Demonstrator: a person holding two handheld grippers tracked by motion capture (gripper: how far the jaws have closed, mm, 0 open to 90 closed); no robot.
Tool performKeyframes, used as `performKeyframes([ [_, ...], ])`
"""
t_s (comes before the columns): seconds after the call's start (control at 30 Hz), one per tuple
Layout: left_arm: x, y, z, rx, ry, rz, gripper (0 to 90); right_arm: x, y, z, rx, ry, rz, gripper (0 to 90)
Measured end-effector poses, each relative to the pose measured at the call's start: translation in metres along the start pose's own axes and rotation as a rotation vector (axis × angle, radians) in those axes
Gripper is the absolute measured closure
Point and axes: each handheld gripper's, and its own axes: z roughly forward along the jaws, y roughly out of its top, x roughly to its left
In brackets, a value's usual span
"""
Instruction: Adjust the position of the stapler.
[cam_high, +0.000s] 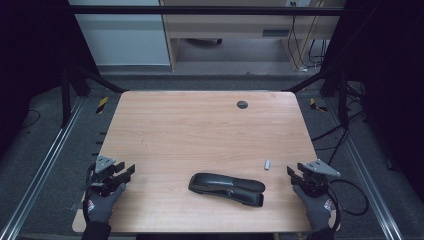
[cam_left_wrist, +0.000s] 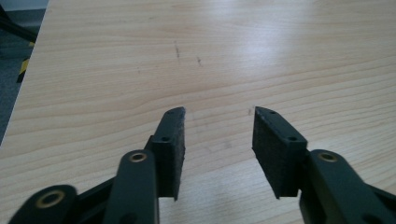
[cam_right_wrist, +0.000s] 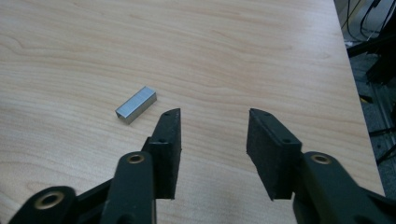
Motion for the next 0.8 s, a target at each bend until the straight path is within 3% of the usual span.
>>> performKeyframes([
  [0.17, -0.007, 0.003, -0.006, -0.017, -0.012, 0.005, 66.7, -0.001, 0.0, -0.001, 0.005, 0.016, 0.015, 66.7],
  [0.4, -0.022, 0.01, -0.013, -0.042, -0.061, 0.009, 77.8, 0.004, 0.002, -0.003, 0.024, 0.036, 0.006, 78.7],
  [0.6, -0.041, 0.019, -0.017, -0.053, -0.103, 0.045, 86.0, 0.005, 0.003, -0.004, 0.02, 0.052, -0.01, 83.6],
  [0.8, -0.059, 0.03, -0.02, -0.063, -0.14, 0.11, 90.0, 0.008, 0.006, -0.003, 0.029, 0.068, -0.028, 85.7],
])
